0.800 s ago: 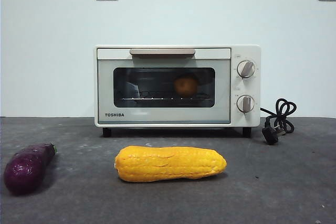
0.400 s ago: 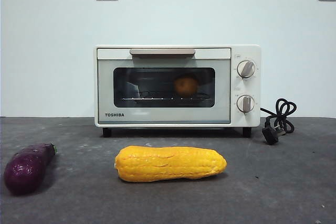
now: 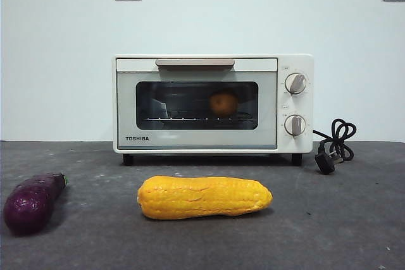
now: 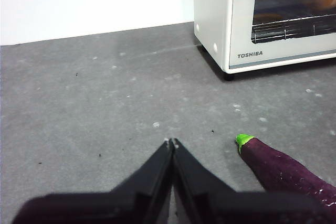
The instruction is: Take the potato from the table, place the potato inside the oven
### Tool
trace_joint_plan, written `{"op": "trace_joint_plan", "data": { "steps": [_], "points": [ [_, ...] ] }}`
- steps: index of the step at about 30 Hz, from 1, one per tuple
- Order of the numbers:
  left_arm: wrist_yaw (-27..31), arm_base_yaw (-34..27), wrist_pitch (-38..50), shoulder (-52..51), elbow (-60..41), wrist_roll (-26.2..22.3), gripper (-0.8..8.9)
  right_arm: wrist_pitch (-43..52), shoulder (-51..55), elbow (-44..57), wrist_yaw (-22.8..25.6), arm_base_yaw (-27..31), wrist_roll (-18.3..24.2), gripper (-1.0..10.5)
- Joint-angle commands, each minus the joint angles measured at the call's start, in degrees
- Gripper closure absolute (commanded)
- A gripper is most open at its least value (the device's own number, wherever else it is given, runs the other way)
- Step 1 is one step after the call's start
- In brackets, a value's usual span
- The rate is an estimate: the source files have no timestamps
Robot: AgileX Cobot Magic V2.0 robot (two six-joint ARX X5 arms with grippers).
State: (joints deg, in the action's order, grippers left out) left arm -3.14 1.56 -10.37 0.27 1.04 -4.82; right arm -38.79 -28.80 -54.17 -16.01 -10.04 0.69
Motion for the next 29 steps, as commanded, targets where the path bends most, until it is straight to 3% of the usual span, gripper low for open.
{"op": "trace_joint_plan", "data": {
  "steps": [1,8,14,18,24,29],
  "points": [
    [0.15,-0.15,0.02,-0.04,-0.85,0.59,8.18,8.48,3.58,7.54,-0.15,3.04,-0.39,9.5],
    [0.15,-0.15,0.02,-0.04,-0.85,0.57,8.18,30.01,14.19,27.80,0.72,5.18,-2.80,9.5],
    [0.15,-0.15,0.02,-0.04,-0.85,0.57,8.18,38.66,21.14,42.07,10.49,5.18,-6.67,9.5],
    [0.15,-0.15,0.02,-0.04,-0.85,0.59,8.18,40.30,25.05,48.61,15.04,5.18,-8.83,9.5],
    [0.15,-0.15,0.04,-0.04,-0.85,0.59,8.18,39.45,28.52,53.90,14.75,5.16,-8.85,9.5],
    [0.15,-0.15,0.04,-0.04,-0.85,0.57,8.18,32.85,28.74,53.88,14.73,5.16,-8.50,9.5]
  ]
}}
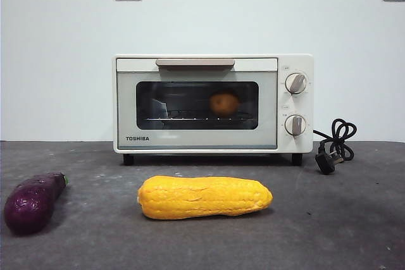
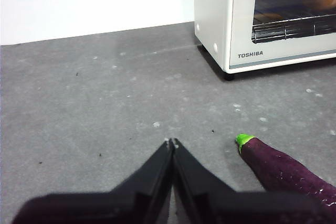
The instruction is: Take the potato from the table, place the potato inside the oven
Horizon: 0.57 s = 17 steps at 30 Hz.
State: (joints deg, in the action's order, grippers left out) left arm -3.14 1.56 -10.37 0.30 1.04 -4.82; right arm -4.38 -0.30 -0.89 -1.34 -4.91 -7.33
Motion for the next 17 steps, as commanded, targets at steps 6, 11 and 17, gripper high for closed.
{"op": "trace_joint_plan", "data": {
  "steps": [6,11,17],
  "points": [
    [0.15,-0.15,0.07,-0.07,-0.85,0.59,8.18,-5.97,0.24,0.59,-1.36,-0.04,-0.68,9.5],
    [0.15,-0.15,0.04,-0.07,-0.85,0.59,8.18,-5.92,0.24,0.57,-1.18,-0.07,-3.74,9.5],
    [0.15,-0.15,0.07,-0.07,-0.85,0.59,8.18,-5.92,0.13,0.57,-1.27,-0.09,-3.74,9.5]
  ]
}}
